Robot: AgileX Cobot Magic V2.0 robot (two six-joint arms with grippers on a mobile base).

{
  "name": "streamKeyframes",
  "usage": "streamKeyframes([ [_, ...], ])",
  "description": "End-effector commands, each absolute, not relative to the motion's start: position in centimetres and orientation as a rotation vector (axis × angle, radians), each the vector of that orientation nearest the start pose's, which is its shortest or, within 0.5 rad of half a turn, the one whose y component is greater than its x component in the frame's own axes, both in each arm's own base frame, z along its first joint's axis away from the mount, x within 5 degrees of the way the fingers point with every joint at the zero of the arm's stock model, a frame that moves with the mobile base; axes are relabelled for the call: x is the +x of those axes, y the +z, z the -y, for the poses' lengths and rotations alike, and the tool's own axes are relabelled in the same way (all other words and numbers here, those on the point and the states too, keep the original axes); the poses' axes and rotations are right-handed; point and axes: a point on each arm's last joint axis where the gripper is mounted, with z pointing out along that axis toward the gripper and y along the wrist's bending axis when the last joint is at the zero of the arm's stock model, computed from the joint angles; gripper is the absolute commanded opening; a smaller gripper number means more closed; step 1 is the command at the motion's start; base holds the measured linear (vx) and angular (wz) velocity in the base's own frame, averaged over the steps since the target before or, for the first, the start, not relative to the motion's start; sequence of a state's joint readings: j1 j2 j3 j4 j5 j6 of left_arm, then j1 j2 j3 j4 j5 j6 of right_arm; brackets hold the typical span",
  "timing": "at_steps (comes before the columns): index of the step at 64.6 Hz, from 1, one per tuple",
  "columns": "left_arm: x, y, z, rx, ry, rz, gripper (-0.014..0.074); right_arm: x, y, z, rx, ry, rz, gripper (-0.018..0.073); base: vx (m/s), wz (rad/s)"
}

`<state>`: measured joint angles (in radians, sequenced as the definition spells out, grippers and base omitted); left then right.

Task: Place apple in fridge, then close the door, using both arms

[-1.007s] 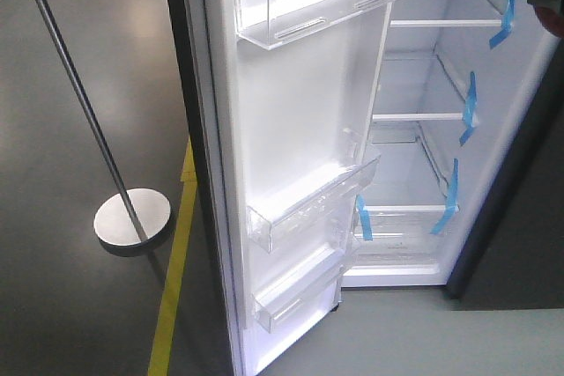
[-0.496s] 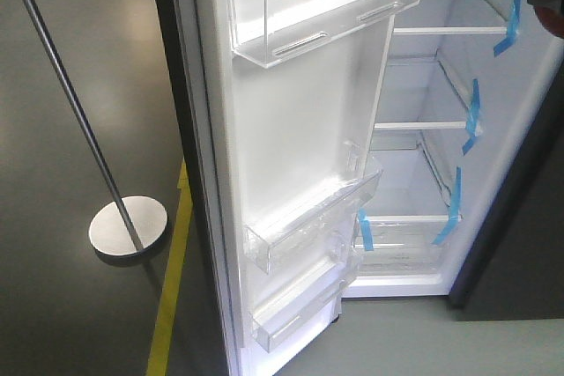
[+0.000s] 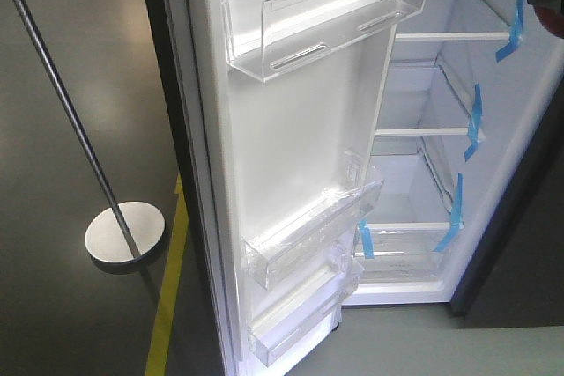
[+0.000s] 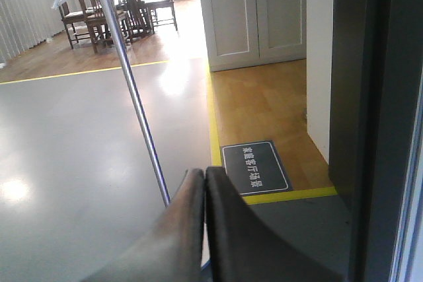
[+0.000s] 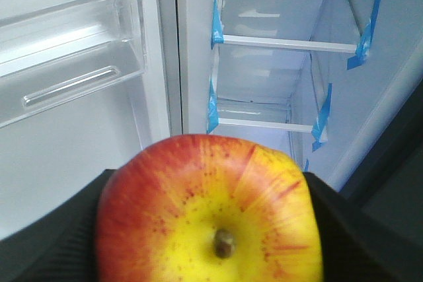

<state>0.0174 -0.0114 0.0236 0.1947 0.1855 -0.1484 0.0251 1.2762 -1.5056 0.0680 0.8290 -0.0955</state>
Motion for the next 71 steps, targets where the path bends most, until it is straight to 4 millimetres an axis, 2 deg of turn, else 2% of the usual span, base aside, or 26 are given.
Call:
streamKeyframes([
  [1,5.46,20.2,-0.26,0.001,0.051,-1.579,-0.0006,25.7,48.13,-0.96,-0.104,0.022,-1.948,0.0149,0.04,-0.01],
  [71,5.46,20.2,-0.26,0.001,0.051,-1.579,-0.0006,25.7,48.14,-0.96,-0.104,0.022,-1.947,0.0149,0.03,-0.02],
])
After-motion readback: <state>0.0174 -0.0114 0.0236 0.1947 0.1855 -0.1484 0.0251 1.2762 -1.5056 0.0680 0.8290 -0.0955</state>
